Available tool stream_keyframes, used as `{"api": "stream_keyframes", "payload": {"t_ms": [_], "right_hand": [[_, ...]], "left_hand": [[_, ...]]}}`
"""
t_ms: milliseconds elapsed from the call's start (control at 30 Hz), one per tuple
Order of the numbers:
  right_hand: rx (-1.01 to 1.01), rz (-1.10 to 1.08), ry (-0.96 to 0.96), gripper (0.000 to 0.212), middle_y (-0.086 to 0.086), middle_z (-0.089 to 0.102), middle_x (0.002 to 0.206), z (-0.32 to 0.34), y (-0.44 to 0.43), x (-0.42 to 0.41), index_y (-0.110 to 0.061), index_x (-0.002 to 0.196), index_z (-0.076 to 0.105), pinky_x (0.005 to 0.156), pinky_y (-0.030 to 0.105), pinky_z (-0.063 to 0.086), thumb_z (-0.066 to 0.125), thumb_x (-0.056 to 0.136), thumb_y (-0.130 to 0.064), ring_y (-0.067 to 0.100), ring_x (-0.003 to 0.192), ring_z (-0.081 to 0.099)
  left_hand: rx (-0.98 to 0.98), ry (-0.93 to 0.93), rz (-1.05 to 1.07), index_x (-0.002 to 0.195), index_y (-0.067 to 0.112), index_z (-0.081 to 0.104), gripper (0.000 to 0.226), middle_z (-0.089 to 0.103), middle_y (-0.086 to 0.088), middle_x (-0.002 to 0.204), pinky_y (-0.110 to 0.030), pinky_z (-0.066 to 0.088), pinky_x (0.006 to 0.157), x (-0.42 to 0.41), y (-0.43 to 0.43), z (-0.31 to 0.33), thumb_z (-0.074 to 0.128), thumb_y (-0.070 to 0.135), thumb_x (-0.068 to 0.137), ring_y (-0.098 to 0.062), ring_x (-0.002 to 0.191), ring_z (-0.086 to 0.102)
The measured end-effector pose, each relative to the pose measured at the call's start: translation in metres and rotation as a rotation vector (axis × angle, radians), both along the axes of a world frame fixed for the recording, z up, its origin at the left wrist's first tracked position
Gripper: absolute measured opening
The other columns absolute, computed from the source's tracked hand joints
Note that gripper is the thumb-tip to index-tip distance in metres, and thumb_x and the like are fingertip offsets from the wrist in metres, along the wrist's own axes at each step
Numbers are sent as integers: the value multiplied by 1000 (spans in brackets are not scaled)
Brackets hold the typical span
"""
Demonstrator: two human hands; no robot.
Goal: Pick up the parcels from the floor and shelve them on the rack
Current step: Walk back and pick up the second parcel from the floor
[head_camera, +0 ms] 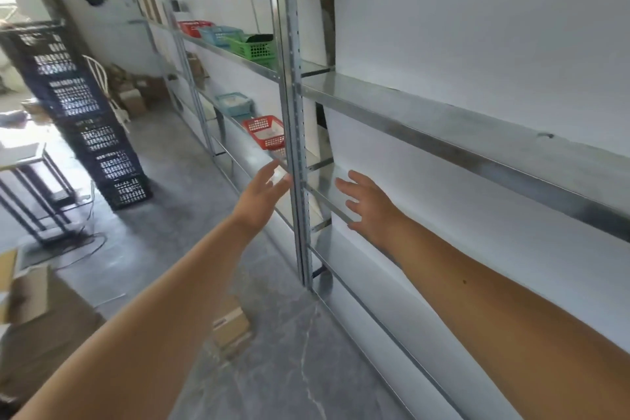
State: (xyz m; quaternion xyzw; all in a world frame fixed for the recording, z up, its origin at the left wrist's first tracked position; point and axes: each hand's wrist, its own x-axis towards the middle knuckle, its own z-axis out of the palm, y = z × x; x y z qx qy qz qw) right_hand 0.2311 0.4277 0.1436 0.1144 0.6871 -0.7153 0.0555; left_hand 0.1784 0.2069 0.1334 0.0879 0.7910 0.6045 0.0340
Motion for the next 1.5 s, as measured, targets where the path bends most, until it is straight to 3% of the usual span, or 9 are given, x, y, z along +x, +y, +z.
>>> {"api": "stream_keyframes", "payload": {"t_ms": [133, 300, 467, 600, 767, 900, 1167, 1367, 1500], "right_hand": [[-7, 86, 9, 77, 5, 36, 169, 1, -30, -40, -31, 164, 33, 122, 59, 35, 70, 98, -44, 33, 156, 34], [-12, 190, 7, 78, 3, 36, 169, -3, -63, -85, -32, 164, 33, 110, 53, 40, 71, 97, -45, 32, 155, 36], [-56, 297, -45, 78, 3, 38, 168, -15, -82, -132, -31, 165, 31, 120, 61, 37, 68, 98, -46, 33, 155, 35], [-94, 394, -70, 75, 3, 35, 171, -25, -94, -170, -29, 167, 28, 119, 59, 34, 63, 102, -41, 33, 157, 31], [-61, 500, -108, 73, 3, 35, 170, -42, -115, -203, -29, 166, 29, 120, 60, 36, 63, 102, -41, 30, 156, 34], [-62, 557, -144, 72, 1, 38, 168, -59, -138, -226, -31, 164, 32, 113, 56, 40, 64, 101, -41, 29, 154, 37], [-32, 597, -179, 71, -3, 44, 162, -92, -202, -270, -36, 161, 37, 117, 57, 40, 68, 97, -45, 21, 139, 45], [-36, 588, -228, 72, -2, 39, 167, -114, -257, -310, -32, 164, 34, 121, 61, 34, 66, 100, -43, 26, 153, 37], [-34, 558, -239, 73, -2, 41, 167, -136, -294, -341, -34, 163, 35, 118, 56, 37, 67, 98, -44, 26, 153, 38]], "left_hand": [[20, -17, 80, 161, 32, 37, 63, 38, -3, 168, -38, 34, 118, -12, -27, 1, 59, 46, 103, -22, 155, 35], [11, -54, 181, 161, 33, 37, 65, 37, -3, 168, -30, 33, 105, -33, -55, -1, 60, 47, 102, -20, 155, 35], [3, -74, 303, 158, 36, 43, 65, 40, 0, 166, -34, 33, 115, -48, -75, -9, 64, 52, 99, -19, 153, 38], [-46, -104, 409, 155, 39, 46, 92, 47, 4, 161, -40, 35, 121, -57, -86, -19, 65, 75, 72, -15, 147, 44], [-58, -146, 489, 161, 26, 40, 64, 42, 0, 166, -33, 33, 115, -73, -97, -37, 59, 45, 104, -18, 150, 41], [-63, -182, 550, 162, 24, 39, 63, 40, -4, 166, -29, 32, 109, -88, -107, -57, 58, 43, 105, -20, 152, 39], [-27, -244, 576, 163, 22, 35, 62, 36, -2, 169, -43, 30, 122, -129, -158, -103, 51, 44, 107, -21, 155, 34], [-30, -315, 557, 164, 25, 34, 67, 35, 0, 170, -47, 30, 125, -174, -219, -130, 52, 53, 105, -21, 155, 34], [-14, -345, 531, 164, 23, 33, 66, 34, 0, 170, -41, 30, 121, -210, -255, -156, 51, 49, 106, -20, 155, 33]]}}
